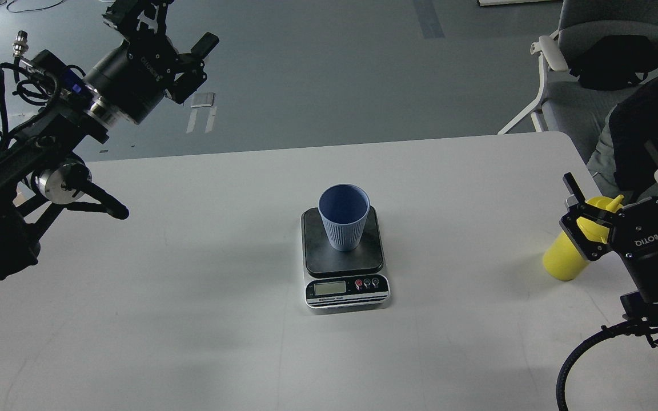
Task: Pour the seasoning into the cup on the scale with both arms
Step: 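Move the right gripper down to the yellow bottle and grasp it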
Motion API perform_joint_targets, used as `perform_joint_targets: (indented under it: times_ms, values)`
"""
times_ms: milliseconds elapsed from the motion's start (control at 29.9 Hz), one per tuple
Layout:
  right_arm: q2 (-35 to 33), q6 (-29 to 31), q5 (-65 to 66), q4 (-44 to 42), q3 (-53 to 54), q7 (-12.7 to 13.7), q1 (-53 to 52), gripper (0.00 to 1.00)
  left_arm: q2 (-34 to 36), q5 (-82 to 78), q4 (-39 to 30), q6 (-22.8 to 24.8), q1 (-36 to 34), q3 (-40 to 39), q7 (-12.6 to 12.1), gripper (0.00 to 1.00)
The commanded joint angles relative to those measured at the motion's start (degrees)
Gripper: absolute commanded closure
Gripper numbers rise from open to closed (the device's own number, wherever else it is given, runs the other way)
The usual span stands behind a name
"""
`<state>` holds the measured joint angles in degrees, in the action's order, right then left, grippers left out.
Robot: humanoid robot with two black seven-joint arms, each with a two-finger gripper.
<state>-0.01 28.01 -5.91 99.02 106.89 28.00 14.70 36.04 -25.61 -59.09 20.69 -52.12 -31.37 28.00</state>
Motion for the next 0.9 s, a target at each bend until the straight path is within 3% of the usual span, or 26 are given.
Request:
perform_joint_targets:
  times_ms: [0,869]
  values:
    - [0.0,0.0,-0.1,0.3,0.9,0.0,0.3,0.01,0.1,-0.1,-0.4,0.0,0.1,0.2,0.0,0.02]
    - [0.0,0.0,-2.3,-6.4,1.7,0.0,5.2,0.01,0.0,-1.4,-2.1,0.0,0.4,0.3,0.0,0.02]
